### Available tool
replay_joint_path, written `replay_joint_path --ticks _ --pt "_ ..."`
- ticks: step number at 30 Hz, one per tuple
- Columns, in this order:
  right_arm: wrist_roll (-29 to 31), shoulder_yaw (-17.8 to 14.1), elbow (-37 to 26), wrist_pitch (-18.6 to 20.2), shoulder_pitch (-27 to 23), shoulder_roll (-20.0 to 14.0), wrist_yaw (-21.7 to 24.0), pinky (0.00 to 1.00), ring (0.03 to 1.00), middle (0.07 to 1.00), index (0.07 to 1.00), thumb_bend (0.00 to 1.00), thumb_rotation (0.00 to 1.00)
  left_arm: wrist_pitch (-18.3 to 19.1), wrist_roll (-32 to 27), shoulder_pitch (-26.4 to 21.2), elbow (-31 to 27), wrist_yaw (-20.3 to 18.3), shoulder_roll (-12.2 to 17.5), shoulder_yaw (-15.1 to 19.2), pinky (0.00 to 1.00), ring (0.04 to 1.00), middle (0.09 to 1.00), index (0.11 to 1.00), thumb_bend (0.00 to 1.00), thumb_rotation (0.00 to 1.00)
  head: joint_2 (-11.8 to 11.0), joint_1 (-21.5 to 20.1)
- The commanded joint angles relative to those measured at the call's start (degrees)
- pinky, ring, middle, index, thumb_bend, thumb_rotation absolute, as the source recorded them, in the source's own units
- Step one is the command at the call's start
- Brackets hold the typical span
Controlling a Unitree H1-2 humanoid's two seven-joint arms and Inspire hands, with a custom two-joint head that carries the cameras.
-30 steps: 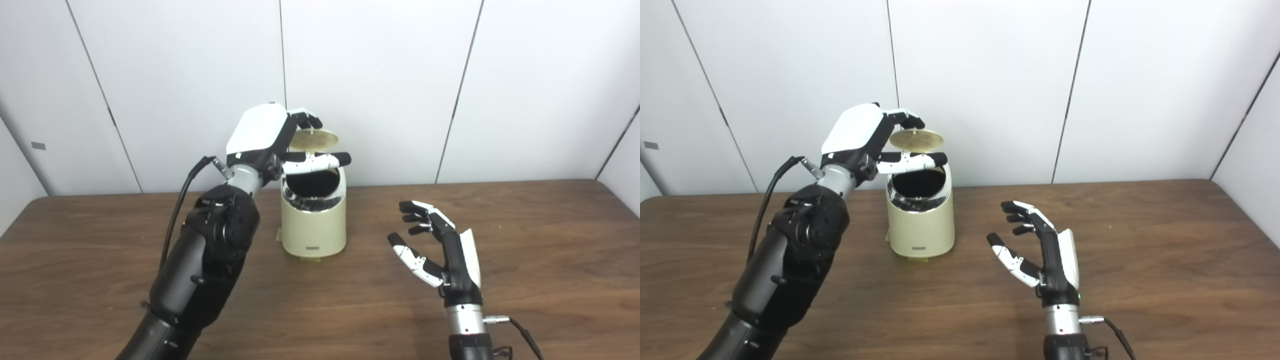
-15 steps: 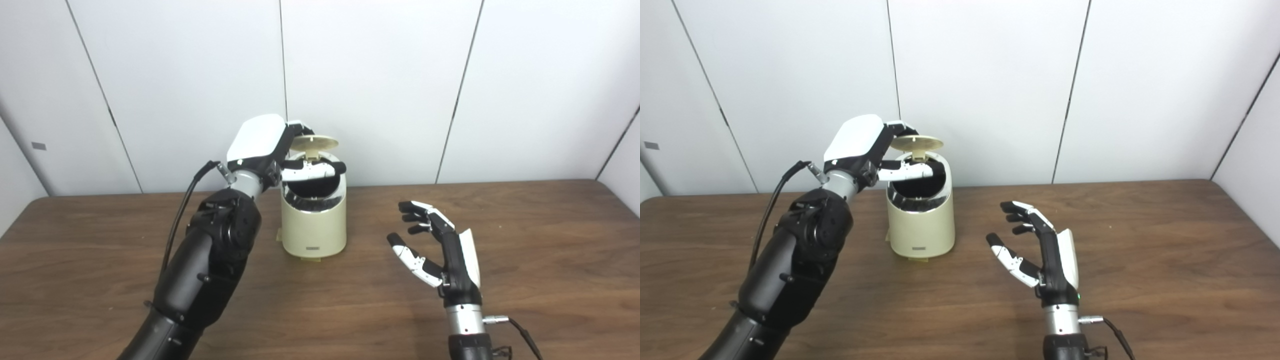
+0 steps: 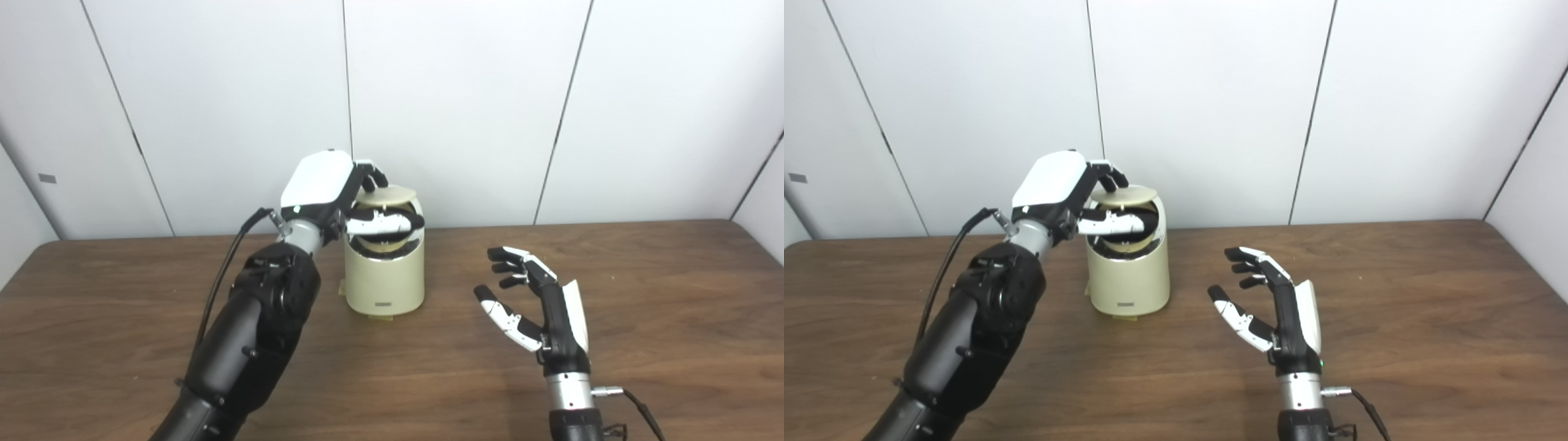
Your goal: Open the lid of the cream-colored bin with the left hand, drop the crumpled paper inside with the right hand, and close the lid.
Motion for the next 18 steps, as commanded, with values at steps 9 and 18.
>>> replay_joint_path --ticks 9,18 --pt "-0.8 1.3 2.0 -0.7 3.3 2.6 0.0 0.54 0.666 0.702 0.691 0.3 0.43 -7.0 8.9 0.2 -1.0 6.2 3.1 -4.1 1.0 0.822 0.71 0.703 0.98 0.83 0.4 -0.1" --pt "-0.8 1.2 0.1 1.1 3.8 3.1 0.8 0.51 0.639 0.695 0.691 0.3 0.38 -8.0 10.3 2.3 -0.2 4.9 2.8 -4.2 1.0 0.832 0.719 0.716 0.97 0.81 1.2 -0.5"
